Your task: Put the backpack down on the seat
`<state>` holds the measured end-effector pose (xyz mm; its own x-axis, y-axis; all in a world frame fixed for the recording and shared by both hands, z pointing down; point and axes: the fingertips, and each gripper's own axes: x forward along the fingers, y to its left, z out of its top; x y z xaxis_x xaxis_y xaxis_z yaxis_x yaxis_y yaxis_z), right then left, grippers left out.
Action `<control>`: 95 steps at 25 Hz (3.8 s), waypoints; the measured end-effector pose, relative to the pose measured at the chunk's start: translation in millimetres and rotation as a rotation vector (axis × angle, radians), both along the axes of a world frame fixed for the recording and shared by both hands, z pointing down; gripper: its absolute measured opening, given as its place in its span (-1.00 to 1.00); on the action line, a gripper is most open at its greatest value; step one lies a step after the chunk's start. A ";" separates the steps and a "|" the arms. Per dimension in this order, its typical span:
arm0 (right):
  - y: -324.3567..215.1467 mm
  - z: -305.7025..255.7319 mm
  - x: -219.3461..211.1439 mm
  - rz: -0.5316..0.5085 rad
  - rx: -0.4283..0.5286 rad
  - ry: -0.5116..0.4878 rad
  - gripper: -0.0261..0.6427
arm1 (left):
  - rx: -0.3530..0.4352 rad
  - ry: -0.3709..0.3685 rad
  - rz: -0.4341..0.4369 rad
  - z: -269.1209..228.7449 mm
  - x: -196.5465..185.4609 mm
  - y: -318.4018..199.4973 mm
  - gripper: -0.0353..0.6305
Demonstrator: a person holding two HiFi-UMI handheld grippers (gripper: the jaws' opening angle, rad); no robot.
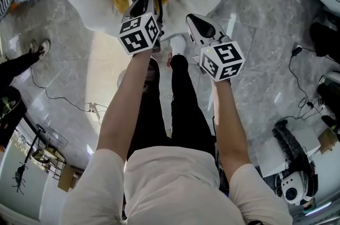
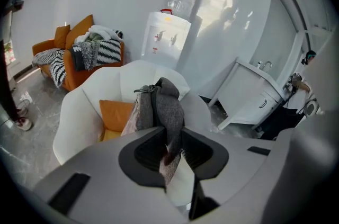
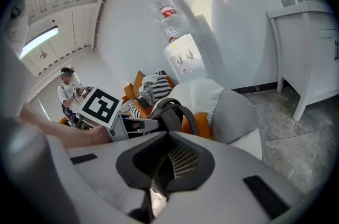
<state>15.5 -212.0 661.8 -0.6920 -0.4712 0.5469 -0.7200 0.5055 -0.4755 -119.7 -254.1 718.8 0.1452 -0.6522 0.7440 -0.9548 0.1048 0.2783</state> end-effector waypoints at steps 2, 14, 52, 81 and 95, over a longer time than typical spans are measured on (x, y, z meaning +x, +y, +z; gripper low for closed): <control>0.6 3.1 6.2 0.008 -0.001 -0.001 -0.85 | 0.003 0.013 0.012 2.6 9.3 -5.7 -0.62; -1.9 13.4 29.7 0.071 -0.014 -0.003 -0.85 | 0.032 0.062 0.118 10.8 52.5 -32.2 -0.62; -14.3 44.3 75.1 0.187 0.016 0.017 -0.85 | 0.053 -0.065 0.334 63.7 158.2 -86.2 -0.54; -2.9 84.3 107.6 0.241 -0.033 0.050 -0.85 | 0.010 -0.003 0.405 120.9 213.0 -131.9 -0.54; 7.7 90.0 110.3 0.264 -0.037 0.065 -0.85 | 0.005 0.029 0.432 133.4 221.9 -137.1 -0.54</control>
